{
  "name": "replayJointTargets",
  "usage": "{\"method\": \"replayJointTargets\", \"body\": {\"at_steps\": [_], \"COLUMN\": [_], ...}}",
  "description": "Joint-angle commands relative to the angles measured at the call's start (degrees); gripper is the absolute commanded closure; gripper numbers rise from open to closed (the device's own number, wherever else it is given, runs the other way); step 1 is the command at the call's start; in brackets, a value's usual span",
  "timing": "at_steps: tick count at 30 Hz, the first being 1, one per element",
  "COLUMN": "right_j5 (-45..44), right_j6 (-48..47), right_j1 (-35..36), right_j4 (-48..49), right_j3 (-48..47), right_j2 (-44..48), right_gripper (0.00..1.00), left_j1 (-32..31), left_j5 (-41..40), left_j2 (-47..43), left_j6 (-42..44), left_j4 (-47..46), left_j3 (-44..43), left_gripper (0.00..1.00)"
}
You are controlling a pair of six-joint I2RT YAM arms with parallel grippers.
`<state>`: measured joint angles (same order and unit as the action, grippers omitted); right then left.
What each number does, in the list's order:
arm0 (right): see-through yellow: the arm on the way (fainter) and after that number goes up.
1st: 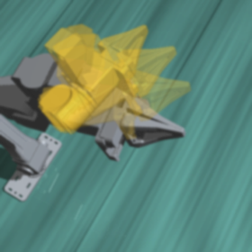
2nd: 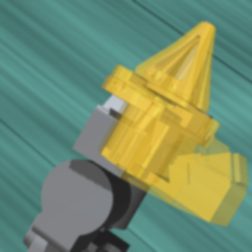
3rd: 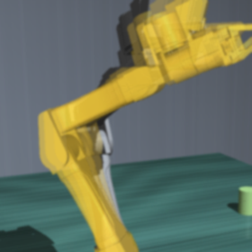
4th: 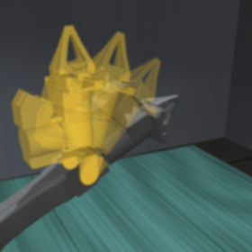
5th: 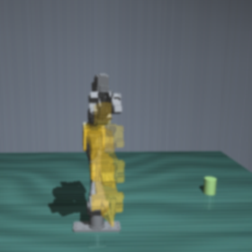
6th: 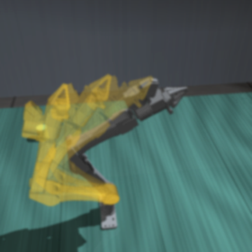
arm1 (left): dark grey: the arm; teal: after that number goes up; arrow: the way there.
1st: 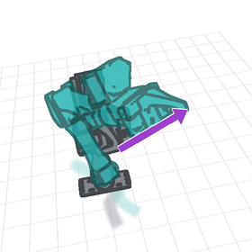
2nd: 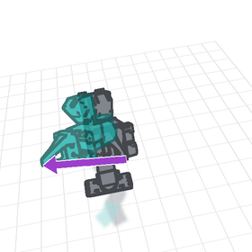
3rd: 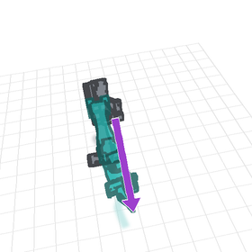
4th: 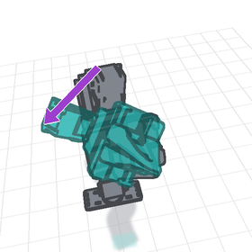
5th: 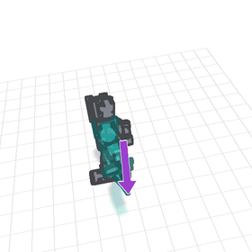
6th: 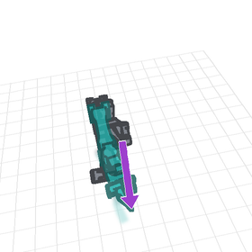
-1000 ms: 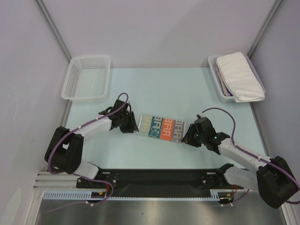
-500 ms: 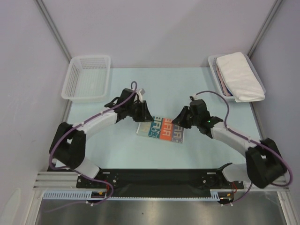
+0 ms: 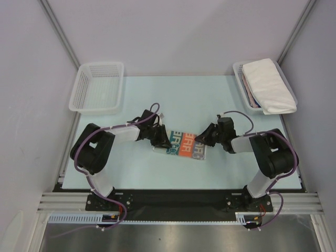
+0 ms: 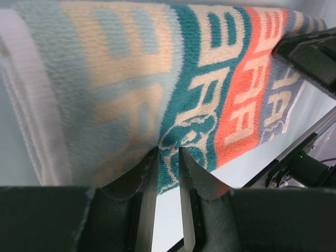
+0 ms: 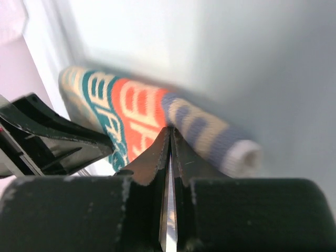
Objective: Fold and stack the towels
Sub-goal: Smooth out wrinkles on the folded towel
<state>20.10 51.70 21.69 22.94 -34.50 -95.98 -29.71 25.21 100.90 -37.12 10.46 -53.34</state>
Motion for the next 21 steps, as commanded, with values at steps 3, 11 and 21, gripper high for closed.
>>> {"method": "replayJointTargets", "body": {"at_steps": [3,11,21], "right_j5": [4.42,3.11,-2.08], "right_j6": [-1.86,-4.76,-8.91], "right_j1": [-5.6,-5.87,-1.93], "right_j4": [4.75,-4.02,-18.64], "right_j3": [2.95,1.54,1.98], "right_j2": [0.01,7.9,23.56], "right_gripper": [0.94,0.93,0.76], "left_j1": [1.06,1.06,0.98], "left_j5": [-1.75,-1.4,-0.7], "left_j2": [-0.18,-0.18,-1.14], "left_j6": [-0.93,-0.41,0.83], "left_j4": [-2.63,-2.02,1.41], "left_j3": [2.36,0.87,-4.75], "left_gripper": [0.73,0.72,0.71]}}
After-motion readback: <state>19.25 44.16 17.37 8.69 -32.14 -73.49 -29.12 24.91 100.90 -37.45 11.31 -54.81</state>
